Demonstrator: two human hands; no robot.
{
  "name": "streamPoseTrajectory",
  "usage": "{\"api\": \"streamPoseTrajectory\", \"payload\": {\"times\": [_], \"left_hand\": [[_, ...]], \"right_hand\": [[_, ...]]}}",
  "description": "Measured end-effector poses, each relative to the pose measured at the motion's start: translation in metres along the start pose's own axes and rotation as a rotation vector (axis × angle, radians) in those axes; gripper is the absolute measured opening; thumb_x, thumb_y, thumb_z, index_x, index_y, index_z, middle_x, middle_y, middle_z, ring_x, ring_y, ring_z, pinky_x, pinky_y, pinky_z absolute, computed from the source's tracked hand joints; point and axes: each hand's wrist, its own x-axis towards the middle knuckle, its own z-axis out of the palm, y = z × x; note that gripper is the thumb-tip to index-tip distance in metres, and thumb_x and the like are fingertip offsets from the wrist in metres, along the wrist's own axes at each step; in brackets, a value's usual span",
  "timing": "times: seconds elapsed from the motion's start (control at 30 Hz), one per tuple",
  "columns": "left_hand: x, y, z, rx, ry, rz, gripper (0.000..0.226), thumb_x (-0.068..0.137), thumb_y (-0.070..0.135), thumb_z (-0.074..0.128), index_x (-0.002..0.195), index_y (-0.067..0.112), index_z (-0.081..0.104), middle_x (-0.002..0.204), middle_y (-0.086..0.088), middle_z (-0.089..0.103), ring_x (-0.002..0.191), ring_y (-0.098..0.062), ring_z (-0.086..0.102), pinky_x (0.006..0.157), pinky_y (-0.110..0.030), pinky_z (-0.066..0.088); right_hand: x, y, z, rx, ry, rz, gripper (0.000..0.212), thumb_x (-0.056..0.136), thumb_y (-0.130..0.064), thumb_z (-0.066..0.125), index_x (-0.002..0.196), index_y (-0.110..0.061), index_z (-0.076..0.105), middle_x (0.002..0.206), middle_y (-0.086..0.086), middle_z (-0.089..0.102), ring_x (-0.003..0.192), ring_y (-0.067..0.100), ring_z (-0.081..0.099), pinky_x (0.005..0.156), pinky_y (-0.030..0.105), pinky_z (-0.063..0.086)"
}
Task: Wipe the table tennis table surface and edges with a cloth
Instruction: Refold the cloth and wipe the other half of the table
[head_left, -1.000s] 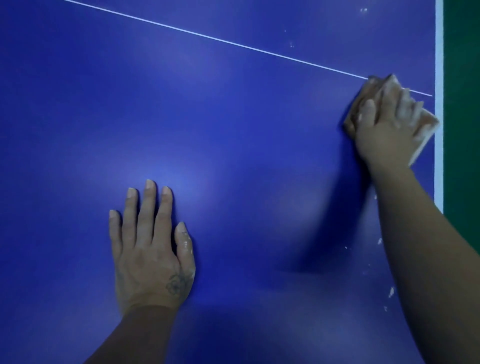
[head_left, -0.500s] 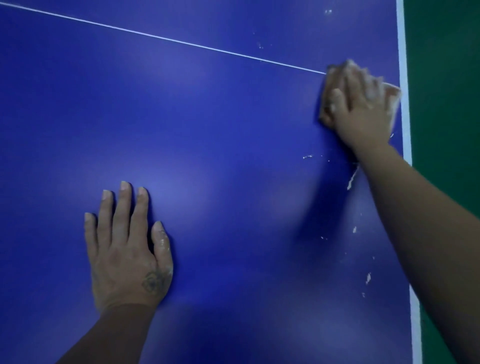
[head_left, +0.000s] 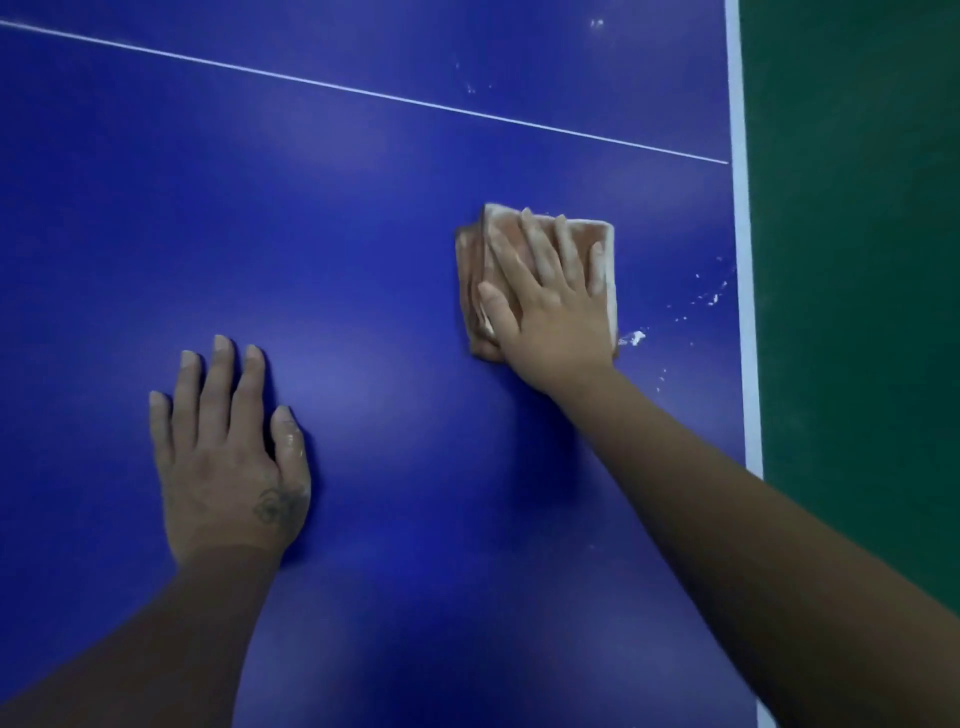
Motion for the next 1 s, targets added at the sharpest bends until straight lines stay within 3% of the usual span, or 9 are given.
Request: {"api": "streamPoseTrajectory", "payload": {"times": [0.1, 0.17, 0.23, 0.37, 0.43, 0.6, 0.73, 0.83, 1.0], "left_hand": [[0.0, 0.003, -0.002, -0.008, 0.007, -0.001, 0.061, 0.11, 0.034, 0.039, 0.167, 0.011, 0.041, 0.178, -0.011, 0.031, 0.169, -0.031, 0.018, 0.136, -0.059, 0.01], [0.001, 0.003, -0.002, -0.005, 0.007, 0.005, 0.061, 0.111, 0.034, 0.038, 0.167, 0.011, 0.041, 0.178, -0.01, 0.031, 0.169, -0.031, 0.018, 0.136, -0.058, 0.01], [0.001, 0.002, -0.002, -0.001, 0.009, 0.009, 0.061, 0.111, 0.035, 0.038, 0.167, 0.011, 0.041, 0.178, -0.01, 0.031, 0.169, -0.031, 0.018, 0.137, -0.057, 0.009], [0.0, 0.005, -0.005, 0.014, 0.0, 0.009, 0.06, 0.112, 0.034, 0.037, 0.167, 0.01, 0.041, 0.178, -0.011, 0.031, 0.169, -0.031, 0.018, 0.137, -0.056, 0.009], [-0.001, 0.007, -0.007, 0.028, -0.02, -0.005, 0.061, 0.112, 0.035, 0.035, 0.168, 0.01, 0.04, 0.179, -0.011, 0.03, 0.169, -0.031, 0.017, 0.137, -0.056, 0.009], [-0.022, 0.036, -0.005, 0.019, 0.001, -0.146, 0.062, 0.114, 0.036, 0.034, 0.168, 0.005, 0.037, 0.178, -0.015, 0.028, 0.168, -0.037, 0.02, 0.136, -0.058, 0.012], [-0.086, 0.091, 0.0, 0.012, 0.021, -0.233, 0.064, 0.113, 0.038, 0.043, 0.168, 0.005, 0.038, 0.178, -0.017, 0.03, 0.166, -0.039, 0.024, 0.135, -0.06, 0.015], [-0.107, 0.1, 0.007, 0.029, 0.01, -0.22, 0.067, 0.111, 0.043, 0.044, 0.169, 0.01, 0.038, 0.179, -0.013, 0.027, 0.168, -0.035, 0.019, 0.136, -0.059, 0.014], [-0.11, 0.094, 0.016, 0.053, 0.017, -0.212, 0.067, 0.11, 0.043, 0.043, 0.169, 0.011, 0.036, 0.18, -0.012, 0.026, 0.169, -0.033, 0.016, 0.136, -0.059, 0.012]], "right_hand": [[-0.002, 0.058, -0.012, -0.053, 0.026, -0.135, 0.06, 0.11, -0.056, 0.034, 0.168, -0.038, 0.033, 0.177, -0.003, 0.027, 0.165, 0.028, 0.02, 0.132, 0.061, 0.007], [0.002, 0.107, -0.021, -0.067, 0.045, 0.016, 0.061, 0.111, -0.056, 0.033, 0.169, -0.04, 0.027, 0.177, -0.001, 0.027, 0.164, 0.029, 0.021, 0.13, 0.064, 0.009], [0.003, 0.143, -0.028, -0.022, 0.022, 0.26, 0.065, 0.109, -0.062, 0.026, 0.171, -0.043, 0.017, 0.179, -0.004, 0.018, 0.167, 0.027, 0.011, 0.131, 0.063, 0.001], [-0.016, 0.125, -0.02, 0.045, 0.043, 0.484, 0.07, 0.106, -0.064, 0.016, 0.171, -0.04, 0.013, 0.181, 0.002, 0.011, 0.167, 0.03, 0.001, 0.131, 0.064, -0.006], [-0.038, 0.089, -0.012, 0.018, 0.057, 0.406, 0.066, 0.109, -0.06, 0.019, 0.171, -0.039, 0.015, 0.18, 0.004, 0.015, 0.167, 0.033, 0.005, 0.13, 0.066, -0.002], [-0.15, 0.055, 0.001, -0.009, 0.038, -0.035, 0.064, 0.112, -0.057, 0.031, 0.172, -0.037, 0.018, 0.18, -0.004, 0.014, 0.167, 0.027, 0.009, 0.132, 0.063, 0.008], [-0.223, 0.085, -0.006, -0.042, -0.055, -0.023, 0.065, 0.111, -0.06, 0.027, 0.171, -0.037, 0.023, 0.181, -0.006, 0.011, 0.168, 0.026, 0.007, 0.13, 0.065, 0.014], [-0.209, 0.086, -0.009, -0.045, -0.058, -0.074, 0.063, 0.111, -0.059, 0.03, 0.169, -0.036, 0.029, 0.18, -0.003, 0.014, 0.167, 0.028, 0.008, 0.129, 0.067, 0.015], [-0.105, 0.081, -0.007, 0.001, 0.047, -0.207, 0.06, 0.11, -0.051, 0.047, 0.166, -0.031, 0.039, 0.177, 0.001, 0.026, 0.166, 0.03, 0.017, 0.13, 0.063, 0.015]]}}
